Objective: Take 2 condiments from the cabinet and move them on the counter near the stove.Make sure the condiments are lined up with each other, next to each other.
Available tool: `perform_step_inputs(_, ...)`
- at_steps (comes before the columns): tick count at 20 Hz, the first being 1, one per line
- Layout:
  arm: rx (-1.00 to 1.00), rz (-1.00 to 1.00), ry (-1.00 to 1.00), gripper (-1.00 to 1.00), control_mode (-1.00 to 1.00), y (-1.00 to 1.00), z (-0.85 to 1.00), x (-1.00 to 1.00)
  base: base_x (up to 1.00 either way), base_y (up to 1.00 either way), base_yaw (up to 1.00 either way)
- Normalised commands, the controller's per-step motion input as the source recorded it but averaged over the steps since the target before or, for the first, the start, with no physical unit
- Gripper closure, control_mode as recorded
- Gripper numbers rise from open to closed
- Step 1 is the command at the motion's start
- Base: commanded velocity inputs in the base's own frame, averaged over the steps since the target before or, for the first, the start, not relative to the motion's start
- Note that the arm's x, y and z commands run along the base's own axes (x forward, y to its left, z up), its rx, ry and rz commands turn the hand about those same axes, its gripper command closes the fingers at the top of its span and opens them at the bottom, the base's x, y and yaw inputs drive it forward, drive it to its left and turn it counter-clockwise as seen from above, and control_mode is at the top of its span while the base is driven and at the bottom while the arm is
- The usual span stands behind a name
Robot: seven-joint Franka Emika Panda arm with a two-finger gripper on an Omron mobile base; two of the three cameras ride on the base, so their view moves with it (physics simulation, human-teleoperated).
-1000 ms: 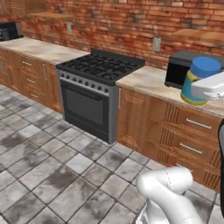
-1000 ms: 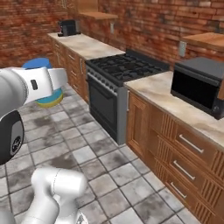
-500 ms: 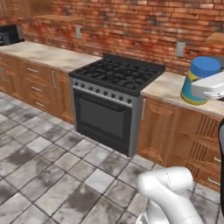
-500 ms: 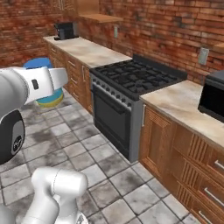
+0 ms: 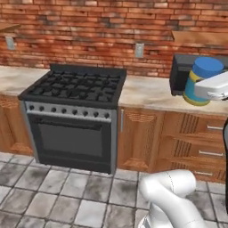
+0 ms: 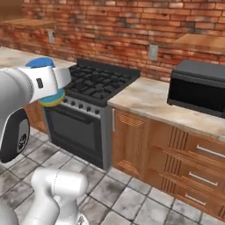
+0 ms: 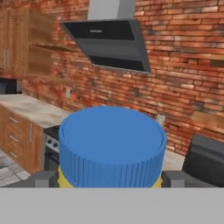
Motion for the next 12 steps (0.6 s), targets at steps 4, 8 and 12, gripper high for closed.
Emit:
perform_step_inputs(4,0.00,0.00,0.00,1.00,1.00,0.00,0.00,0.00,0.63,0.53,-0.77)
perform_step_inputs(8,0.00,0.00,0.00,1.00,1.00,0.00,0.00,0.00,0.76,0.80,-0.66)
perform_step_inputs(12,0.00,0.00,0.00,1.00,1.00,0.00,0.00,0.00,0.74,0.99,-0.55)
